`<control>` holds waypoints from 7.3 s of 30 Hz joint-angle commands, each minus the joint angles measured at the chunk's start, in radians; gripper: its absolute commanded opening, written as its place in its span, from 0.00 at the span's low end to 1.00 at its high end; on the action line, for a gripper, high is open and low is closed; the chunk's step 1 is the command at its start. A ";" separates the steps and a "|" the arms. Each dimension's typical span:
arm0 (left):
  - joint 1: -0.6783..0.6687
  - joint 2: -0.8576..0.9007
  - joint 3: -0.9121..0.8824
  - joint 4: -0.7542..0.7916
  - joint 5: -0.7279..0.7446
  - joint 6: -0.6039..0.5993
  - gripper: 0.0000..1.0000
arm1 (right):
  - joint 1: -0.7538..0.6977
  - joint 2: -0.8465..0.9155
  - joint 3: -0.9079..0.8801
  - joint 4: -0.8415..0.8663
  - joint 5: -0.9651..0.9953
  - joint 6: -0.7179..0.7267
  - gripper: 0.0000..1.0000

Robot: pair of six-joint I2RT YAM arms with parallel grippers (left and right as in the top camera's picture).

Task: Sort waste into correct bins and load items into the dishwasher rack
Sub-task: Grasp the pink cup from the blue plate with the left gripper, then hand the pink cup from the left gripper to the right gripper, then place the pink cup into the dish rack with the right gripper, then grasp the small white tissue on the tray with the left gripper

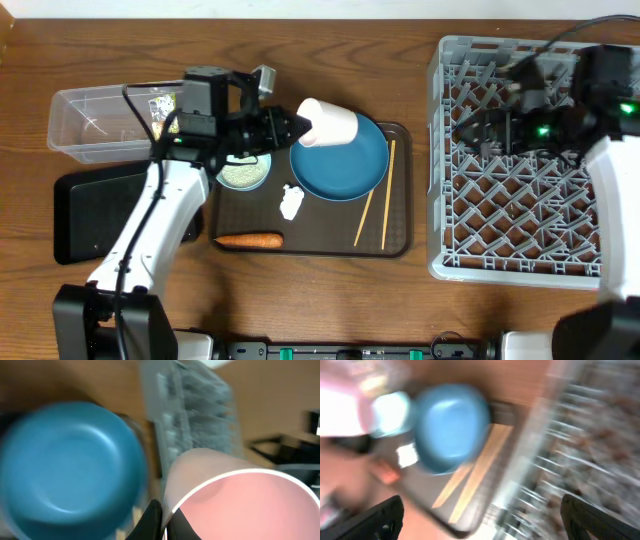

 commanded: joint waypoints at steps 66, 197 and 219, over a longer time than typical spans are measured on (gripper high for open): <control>0.000 0.000 0.010 0.014 0.423 -0.111 0.07 | 0.416 0.106 -0.007 0.144 -0.630 -0.365 0.88; -0.125 -0.036 -0.025 -0.577 -0.807 0.234 0.62 | 0.043 0.068 0.282 -0.357 0.441 0.268 0.99; -0.238 0.262 -0.026 -0.423 -0.857 0.235 0.61 | 0.121 0.069 0.282 -0.363 0.507 0.294 0.99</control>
